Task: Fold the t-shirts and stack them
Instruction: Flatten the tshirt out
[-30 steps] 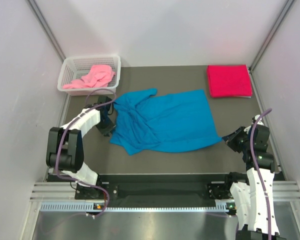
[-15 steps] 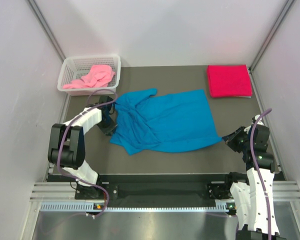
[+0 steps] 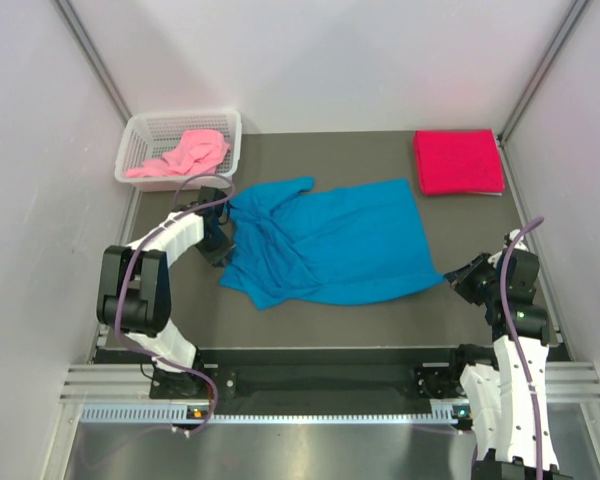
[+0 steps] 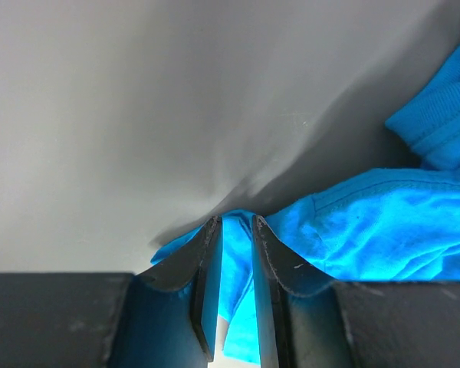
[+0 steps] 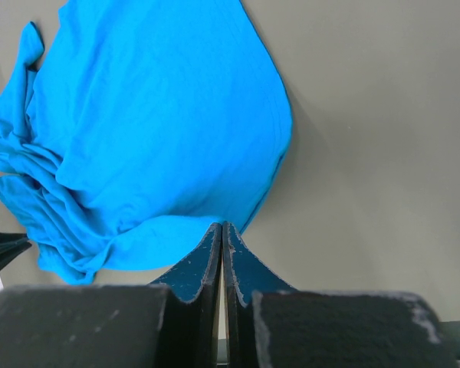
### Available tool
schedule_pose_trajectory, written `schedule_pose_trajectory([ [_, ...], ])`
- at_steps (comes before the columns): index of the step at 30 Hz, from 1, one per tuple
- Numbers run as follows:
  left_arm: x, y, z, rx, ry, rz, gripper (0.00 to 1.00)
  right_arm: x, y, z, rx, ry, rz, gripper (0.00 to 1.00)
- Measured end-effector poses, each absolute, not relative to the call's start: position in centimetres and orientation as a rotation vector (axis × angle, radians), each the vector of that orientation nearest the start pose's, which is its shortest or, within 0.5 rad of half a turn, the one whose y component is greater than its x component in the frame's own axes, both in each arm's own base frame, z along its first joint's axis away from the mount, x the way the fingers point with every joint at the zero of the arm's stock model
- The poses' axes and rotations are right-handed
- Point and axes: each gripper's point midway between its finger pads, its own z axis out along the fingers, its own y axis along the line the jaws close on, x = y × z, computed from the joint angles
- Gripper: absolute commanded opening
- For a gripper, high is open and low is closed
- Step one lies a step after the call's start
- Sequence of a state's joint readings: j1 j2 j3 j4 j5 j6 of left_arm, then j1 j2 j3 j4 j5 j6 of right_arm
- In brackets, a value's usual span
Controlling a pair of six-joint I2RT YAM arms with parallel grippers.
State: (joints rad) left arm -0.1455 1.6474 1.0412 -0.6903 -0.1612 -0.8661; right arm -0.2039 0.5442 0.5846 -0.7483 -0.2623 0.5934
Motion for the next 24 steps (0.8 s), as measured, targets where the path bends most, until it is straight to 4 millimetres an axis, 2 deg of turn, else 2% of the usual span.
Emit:
schedule_pose_trajectory([
  [13, 31.3, -5.2, 2.2, -1.050, 2.665, 0.014, 0.23, 20.4, 2.7, 13.9, 0.758, 2.171, 0.498, 0.00],
  [17, 31.3, -5.2, 2.2, -1.054, 2.664, 0.013, 0.12, 20.4, 2.7, 13.9, 0.755, 2.171, 0.497, 0.00],
  [18, 31.3, -5.3, 2.2, -1.055, 2.663, 0.012, 0.04, 20.4, 2.7, 13.9, 0.755, 2.172, 0.497, 0.00],
  [19, 31.3, -5.3, 2.3, -1.057, 2.662, 0.012, 0.01, 20.4, 2.7, 13.9, 0.755, 2.171, 0.497, 0.00],
  [24, 31.3, -5.1, 2.4, -1.042, 2.668, 0.021, 0.00, 20.4, 2.7, 13.9, 0.755, 2.171, 0.497, 0.00],
])
